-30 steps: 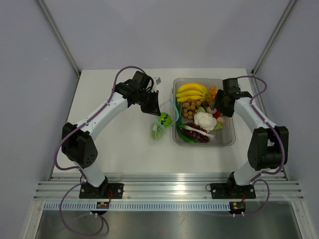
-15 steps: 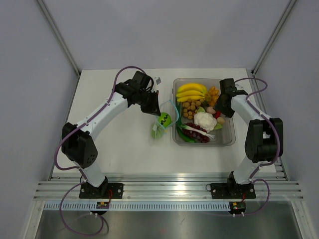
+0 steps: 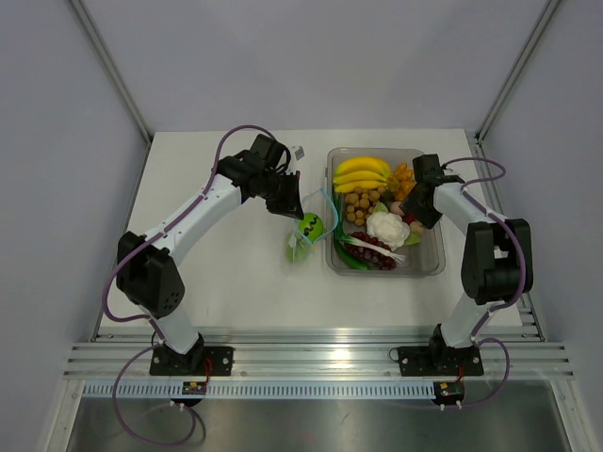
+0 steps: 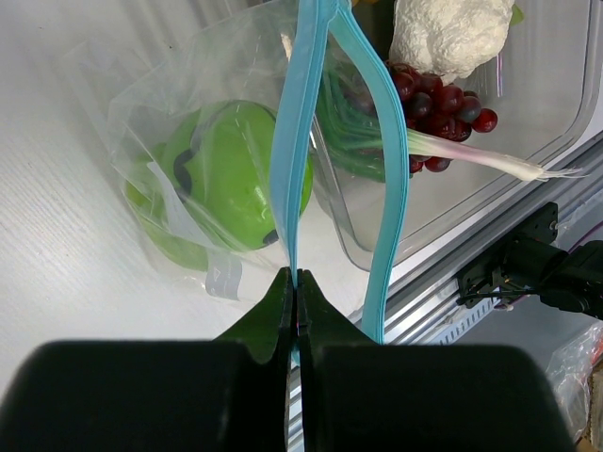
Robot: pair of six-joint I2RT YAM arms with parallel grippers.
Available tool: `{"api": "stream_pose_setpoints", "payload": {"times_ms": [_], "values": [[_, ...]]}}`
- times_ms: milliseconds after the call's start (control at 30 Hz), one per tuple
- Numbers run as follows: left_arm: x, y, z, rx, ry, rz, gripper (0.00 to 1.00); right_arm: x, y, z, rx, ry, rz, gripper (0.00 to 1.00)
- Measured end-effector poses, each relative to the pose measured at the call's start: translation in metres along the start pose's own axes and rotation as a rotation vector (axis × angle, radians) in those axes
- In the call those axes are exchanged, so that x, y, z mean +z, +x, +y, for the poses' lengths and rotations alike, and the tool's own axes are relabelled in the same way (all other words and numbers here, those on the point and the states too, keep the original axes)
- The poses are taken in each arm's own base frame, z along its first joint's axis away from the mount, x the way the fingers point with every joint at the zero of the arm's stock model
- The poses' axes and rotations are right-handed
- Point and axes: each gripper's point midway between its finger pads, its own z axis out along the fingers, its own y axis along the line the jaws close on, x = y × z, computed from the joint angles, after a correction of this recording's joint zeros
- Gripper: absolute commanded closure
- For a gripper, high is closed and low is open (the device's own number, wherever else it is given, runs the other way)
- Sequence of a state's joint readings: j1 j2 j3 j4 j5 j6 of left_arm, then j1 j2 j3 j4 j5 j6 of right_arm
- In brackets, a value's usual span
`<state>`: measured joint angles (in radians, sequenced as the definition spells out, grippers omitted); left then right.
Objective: Place the food in the zip-top bag and seal the zipper
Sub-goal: Pick up the fake food from the bin.
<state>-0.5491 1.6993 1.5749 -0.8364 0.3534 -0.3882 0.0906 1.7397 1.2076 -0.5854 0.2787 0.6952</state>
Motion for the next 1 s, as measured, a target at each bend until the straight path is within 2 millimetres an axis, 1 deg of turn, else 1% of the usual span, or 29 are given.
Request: {"api": "stream_pose_setpoints", "payload": {"times_ms": [133,333,533,633,733,767,833,867,933,1000], "values": [[0.000,0.000,0.000,0.000,0.000,0.000,1.00,0.001,0.001,-0.005,0.071,0.038,-0.006,0.37],[0.002,0.003,0.002,-0.003,-0.003,0.008,1.00,0.002,0.004,-0.017,0.172,0.117,-0.016,0.39],[0.002,0.004,0.003,0.000,-0.006,0.012,1.00,0.007,0.015,-0.028,0.207,0.156,-0.004,0.38],[0.002,0.004,0.003,0.001,-0.007,0.012,1.00,0.008,0.015,-0.029,0.211,0.161,-0.006,0.39],[0.002,0.004,0.003,0.001,-0.007,0.012,1.00,0.010,0.016,-0.032,0.214,0.172,-0.013,0.47],[0.002,0.004,0.003,0.001,-0.007,0.012,1.00,0.011,0.017,-0.033,0.217,0.174,-0.018,0.53],[0.002,0.004,0.003,0.001,-0.007,0.012,1.00,0.011,0.016,-0.034,0.220,0.168,-0.029,0.57],[0.002,0.004,0.003,0.002,-0.007,0.012,1.00,0.009,0.014,-0.033,0.221,0.160,-0.036,0.61],[0.002,0.004,0.003,0.002,-0.007,0.012,1.00,0.003,0.011,-0.033,0.213,0.149,-0.050,0.65],[0.002,0.004,0.003,0.002,-0.007,0.012,1.00,-0.007,0.003,-0.034,0.204,0.132,-0.078,0.71]]}}
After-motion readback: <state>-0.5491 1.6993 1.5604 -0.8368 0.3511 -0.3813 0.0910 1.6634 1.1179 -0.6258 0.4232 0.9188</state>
